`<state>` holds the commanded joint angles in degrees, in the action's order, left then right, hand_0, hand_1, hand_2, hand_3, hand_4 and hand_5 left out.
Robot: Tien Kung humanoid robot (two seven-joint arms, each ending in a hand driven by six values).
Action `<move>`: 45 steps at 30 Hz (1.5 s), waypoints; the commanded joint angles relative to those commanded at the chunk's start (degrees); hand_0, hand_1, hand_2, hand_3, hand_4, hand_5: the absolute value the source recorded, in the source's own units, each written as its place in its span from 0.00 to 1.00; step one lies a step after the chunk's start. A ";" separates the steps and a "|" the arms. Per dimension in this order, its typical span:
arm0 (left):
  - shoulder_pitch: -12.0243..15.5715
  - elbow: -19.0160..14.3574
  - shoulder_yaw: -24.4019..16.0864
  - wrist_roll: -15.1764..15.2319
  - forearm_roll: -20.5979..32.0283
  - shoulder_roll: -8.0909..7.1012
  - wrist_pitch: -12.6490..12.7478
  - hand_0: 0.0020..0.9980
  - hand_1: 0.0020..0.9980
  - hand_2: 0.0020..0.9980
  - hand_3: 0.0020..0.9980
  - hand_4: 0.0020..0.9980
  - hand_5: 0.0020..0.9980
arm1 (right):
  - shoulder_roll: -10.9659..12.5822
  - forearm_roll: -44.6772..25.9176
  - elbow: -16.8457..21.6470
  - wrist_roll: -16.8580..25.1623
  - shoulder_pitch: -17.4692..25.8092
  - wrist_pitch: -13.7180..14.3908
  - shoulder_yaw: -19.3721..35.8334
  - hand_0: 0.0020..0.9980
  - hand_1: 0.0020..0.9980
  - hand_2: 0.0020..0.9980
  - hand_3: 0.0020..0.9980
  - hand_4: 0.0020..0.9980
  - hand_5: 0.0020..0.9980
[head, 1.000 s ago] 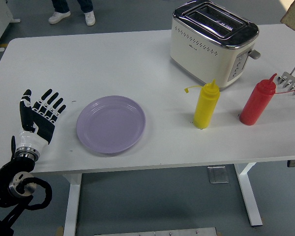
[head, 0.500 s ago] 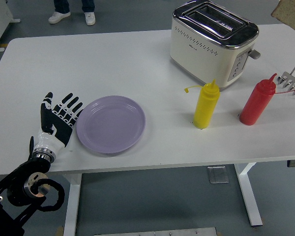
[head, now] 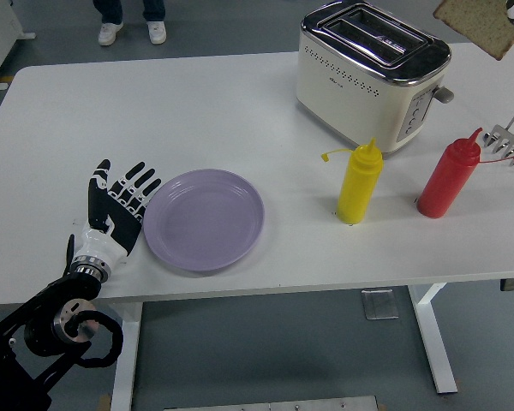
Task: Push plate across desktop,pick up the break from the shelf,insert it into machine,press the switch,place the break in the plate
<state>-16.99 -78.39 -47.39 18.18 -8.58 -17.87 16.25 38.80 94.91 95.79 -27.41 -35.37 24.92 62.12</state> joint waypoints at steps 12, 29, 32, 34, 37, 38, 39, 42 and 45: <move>-1.17 0.14 1.78 -0.21 0.32 0.38 -0.05 0.84 0.78 0.74 0.70 0.67 1.00 | -0.63 -6.31 -0.61 -0.14 -7.20 -0.18 -7.06 0.34 0.43 0.43 0.46 0.14 0.00; -4.26 0.37 5.06 -0.46 0.96 1.58 -0.15 0.84 0.78 0.74 0.70 0.66 1.00 | -4.25 -11.48 -7.45 0.61 -16.40 1.38 -15.59 0.32 0.42 0.43 0.46 0.16 0.00; -4.70 0.33 5.58 -0.48 1.00 1.73 -0.16 0.84 0.78 0.74 0.70 0.66 1.00 | -4.91 -11.70 -8.54 0.65 -17.74 1.63 -17.09 0.32 0.41 0.43 0.46 0.17 0.00; -4.89 0.32 5.77 -0.49 1.06 1.78 -0.18 0.84 0.78 0.74 0.70 0.66 1.00 | -5.22 -11.95 -9.09 0.66 -18.43 1.74 -17.79 0.32 0.41 0.43 0.46 0.17 0.00; -5.19 0.30 6.00 -0.49 1.17 1.85 -0.19 0.84 0.78 0.74 0.70 0.66 1.00 | -5.79 -12.55 -10.13 0.68 -19.74 1.91 -19.08 0.32 0.41 0.43 0.46 0.17 0.00; -5.28 0.28 6.05 -0.49 1.21 1.87 -0.19 0.84 0.78 0.74 0.70 0.66 1.00 | -5.97 -12.76 -10.47 0.69 -20.17 1.95 -19.50 0.32 0.41 0.43 0.46 0.17 0.00; -5.38 0.25 6.07 -0.49 1.26 1.88 -0.18 0.84 0.78 0.74 0.70 0.66 1.00 | -6.26 -13.06 -11.02 0.68 -20.77 2.02 -20.10 0.32 0.41 0.43 0.46 0.17 0.00; -5.47 0.07 5.76 -0.49 1.28 1.79 -0.12 0.84 0.78 0.74 0.70 0.66 1.00 | -7.10 -13.74 -12.68 0.37 -22.47 2.18 -21.75 0.32 0.41 0.43 0.46 0.17 0.00; -5.21 -0.26 4.59 -0.51 1.21 1.40 0.01 0.84 0.78 0.74 0.70 0.66 1.00 | -8.00 -13.71 -14.60 -1.08 -24.70 2.34 -23.51 0.32 0.41 0.43 0.46 0.18 0.00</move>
<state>-22.19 -78.65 -42.80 17.67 -7.37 -16.47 16.26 30.80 81.21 81.19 -28.49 -60.07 27.26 38.61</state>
